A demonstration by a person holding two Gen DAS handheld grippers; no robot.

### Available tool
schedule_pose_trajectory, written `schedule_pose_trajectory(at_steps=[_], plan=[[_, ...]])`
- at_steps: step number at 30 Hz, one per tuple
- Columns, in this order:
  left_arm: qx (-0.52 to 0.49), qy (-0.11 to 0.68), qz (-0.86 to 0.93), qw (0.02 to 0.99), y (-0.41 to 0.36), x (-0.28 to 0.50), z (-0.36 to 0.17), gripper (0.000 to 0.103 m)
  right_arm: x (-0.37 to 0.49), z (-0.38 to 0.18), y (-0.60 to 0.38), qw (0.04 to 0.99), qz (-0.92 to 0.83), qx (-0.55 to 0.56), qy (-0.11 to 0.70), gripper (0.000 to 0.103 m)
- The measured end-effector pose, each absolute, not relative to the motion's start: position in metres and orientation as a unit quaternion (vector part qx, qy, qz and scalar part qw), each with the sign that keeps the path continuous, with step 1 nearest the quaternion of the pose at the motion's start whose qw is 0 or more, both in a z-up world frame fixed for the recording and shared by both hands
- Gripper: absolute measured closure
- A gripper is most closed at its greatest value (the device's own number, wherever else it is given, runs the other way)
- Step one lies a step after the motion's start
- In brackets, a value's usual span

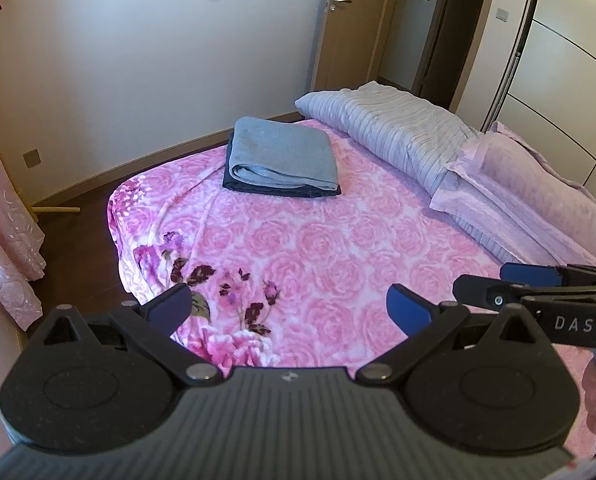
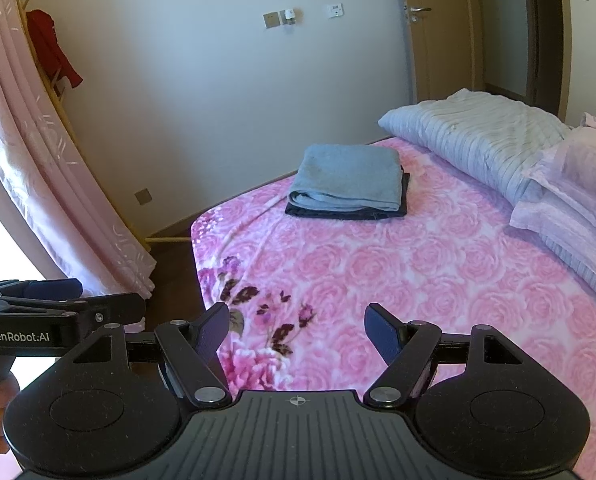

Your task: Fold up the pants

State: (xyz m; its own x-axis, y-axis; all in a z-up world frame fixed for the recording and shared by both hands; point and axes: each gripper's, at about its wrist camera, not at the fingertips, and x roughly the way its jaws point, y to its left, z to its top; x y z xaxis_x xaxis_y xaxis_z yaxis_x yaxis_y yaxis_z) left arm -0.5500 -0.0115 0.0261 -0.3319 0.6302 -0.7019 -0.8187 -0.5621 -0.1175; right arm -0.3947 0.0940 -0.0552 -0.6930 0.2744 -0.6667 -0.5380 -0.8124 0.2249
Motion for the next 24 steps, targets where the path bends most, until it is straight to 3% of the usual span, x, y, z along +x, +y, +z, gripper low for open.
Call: schedule_pose_trajectory(at_steps=[24], plan=[[-0.360,0.139,0.808,0.446,-0.0090,-0.5452,0.0228,0.001,-0.3899,-0.0578,0.0947,0.232,0.893,-0.323,0.211,0.031]])
